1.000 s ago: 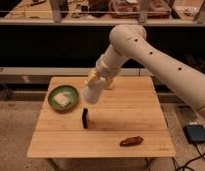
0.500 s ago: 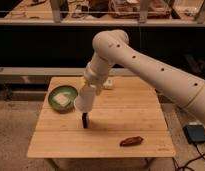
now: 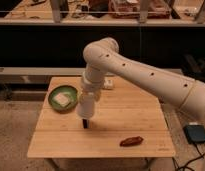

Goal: Place the ceramic cup over the eraser

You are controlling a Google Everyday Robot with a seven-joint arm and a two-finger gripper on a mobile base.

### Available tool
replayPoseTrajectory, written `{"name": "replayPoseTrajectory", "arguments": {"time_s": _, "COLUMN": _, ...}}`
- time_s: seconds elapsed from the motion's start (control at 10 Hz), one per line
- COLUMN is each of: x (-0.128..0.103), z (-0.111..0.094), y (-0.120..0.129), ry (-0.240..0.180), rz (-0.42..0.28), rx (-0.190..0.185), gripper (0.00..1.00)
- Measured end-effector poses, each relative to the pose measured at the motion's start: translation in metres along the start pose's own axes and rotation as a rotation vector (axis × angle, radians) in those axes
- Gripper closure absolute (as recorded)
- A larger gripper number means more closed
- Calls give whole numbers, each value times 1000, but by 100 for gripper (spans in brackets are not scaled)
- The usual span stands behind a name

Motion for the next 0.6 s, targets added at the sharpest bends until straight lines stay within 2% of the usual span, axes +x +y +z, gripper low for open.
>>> {"name": "replayPoseTrajectory", "arguments": {"time_s": 0.6, "x": 0, "z": 28, "y": -2, "ry": -8, "rz": 20, "rx": -27, "gripper": 100}}
